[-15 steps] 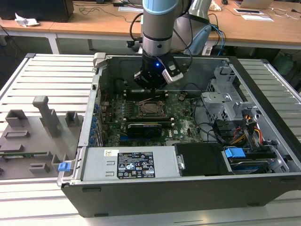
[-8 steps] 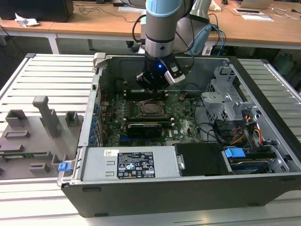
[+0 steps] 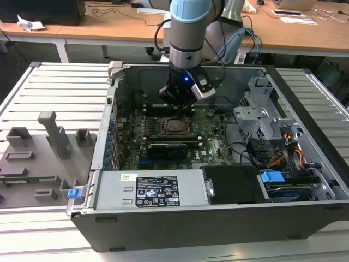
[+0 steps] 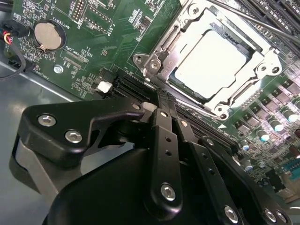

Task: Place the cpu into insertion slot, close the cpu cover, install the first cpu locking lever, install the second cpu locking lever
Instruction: 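Install the first cpu locking lever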

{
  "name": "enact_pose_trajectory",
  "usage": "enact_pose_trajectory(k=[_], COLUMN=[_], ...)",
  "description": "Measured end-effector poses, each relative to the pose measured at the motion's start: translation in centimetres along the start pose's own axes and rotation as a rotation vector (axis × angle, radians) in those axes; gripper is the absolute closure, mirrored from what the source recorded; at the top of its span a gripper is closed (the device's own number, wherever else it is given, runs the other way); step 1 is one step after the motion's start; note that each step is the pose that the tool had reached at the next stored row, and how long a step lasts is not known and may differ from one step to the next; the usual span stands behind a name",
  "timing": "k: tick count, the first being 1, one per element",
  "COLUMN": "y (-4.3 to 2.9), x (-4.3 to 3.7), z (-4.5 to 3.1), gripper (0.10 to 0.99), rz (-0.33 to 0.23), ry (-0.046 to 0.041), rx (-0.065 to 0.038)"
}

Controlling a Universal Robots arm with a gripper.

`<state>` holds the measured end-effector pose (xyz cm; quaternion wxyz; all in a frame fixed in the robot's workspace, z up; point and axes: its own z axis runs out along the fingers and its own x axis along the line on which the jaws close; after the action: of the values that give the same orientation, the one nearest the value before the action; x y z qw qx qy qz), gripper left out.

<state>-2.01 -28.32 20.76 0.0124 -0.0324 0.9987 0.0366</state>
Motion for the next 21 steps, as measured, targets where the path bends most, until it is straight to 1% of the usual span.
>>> enact_pose_trajectory(k=[7, 17, 21], y=[-0.02, -0.04, -0.04], x=[-0.12, -0.13, -0.15], z=[0.19, 0.39, 0.55], gripper=[0.98, 0.98, 0.98], rz=[0.0, 0.0, 0.0], ry=[0.0001, 0.0007, 0.0003], rx=[0.002, 0.01, 0.01])
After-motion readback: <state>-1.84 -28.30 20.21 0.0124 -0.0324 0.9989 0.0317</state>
